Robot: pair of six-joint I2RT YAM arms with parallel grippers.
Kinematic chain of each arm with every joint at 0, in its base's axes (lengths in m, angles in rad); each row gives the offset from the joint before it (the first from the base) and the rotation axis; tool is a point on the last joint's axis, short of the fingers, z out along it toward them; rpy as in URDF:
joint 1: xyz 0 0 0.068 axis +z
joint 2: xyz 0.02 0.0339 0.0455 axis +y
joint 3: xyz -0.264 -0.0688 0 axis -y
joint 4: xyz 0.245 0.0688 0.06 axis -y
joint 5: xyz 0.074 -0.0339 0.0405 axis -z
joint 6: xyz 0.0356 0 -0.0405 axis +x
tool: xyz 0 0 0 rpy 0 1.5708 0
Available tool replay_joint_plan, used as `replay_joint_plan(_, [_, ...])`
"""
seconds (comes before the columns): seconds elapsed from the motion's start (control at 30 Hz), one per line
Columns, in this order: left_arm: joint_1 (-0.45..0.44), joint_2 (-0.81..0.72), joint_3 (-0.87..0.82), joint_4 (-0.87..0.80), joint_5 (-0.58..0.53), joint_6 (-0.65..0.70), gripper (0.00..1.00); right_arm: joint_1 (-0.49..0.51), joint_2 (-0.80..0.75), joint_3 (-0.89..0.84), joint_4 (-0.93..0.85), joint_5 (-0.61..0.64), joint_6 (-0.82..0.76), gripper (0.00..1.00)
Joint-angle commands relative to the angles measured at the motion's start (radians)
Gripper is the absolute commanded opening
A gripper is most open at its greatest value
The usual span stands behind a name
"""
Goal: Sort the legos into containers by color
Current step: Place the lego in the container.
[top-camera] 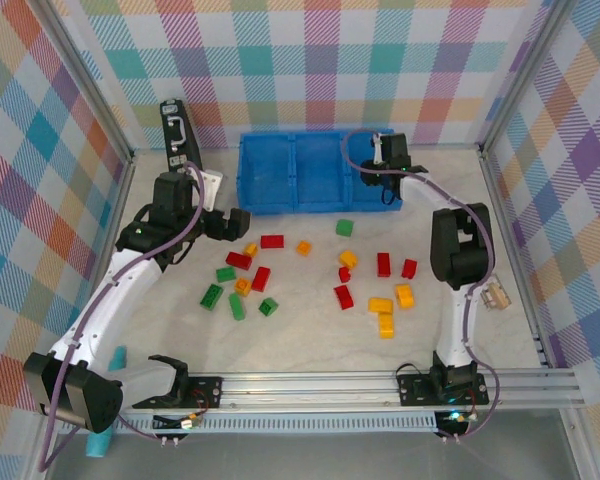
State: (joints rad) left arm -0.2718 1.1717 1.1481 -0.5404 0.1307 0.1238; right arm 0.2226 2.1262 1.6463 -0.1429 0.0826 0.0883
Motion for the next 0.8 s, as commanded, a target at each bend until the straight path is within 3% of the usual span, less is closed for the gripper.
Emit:
replay_joint_plan(0.0, [0.009,-0.01,-0.004,0.008,-0.016,-0.007,1.0,0.007,0.015,0.044,-0.008,0.028,-0.022,0.36])
replay_joint_plan(0.5, [0.009,-0.014,-0.002,-0.019,-0.019,-0.009,1.0,0.015,0.027,0.076,-0.061,0.057,-0.031,0.49])
replay_joint_plan(0.77, [0.009,-0.013,-0.005,-0.016,-0.009,-0.013,1.0,0.028,-0.135,0.0,-0.101,0.046,-0.023,0.49])
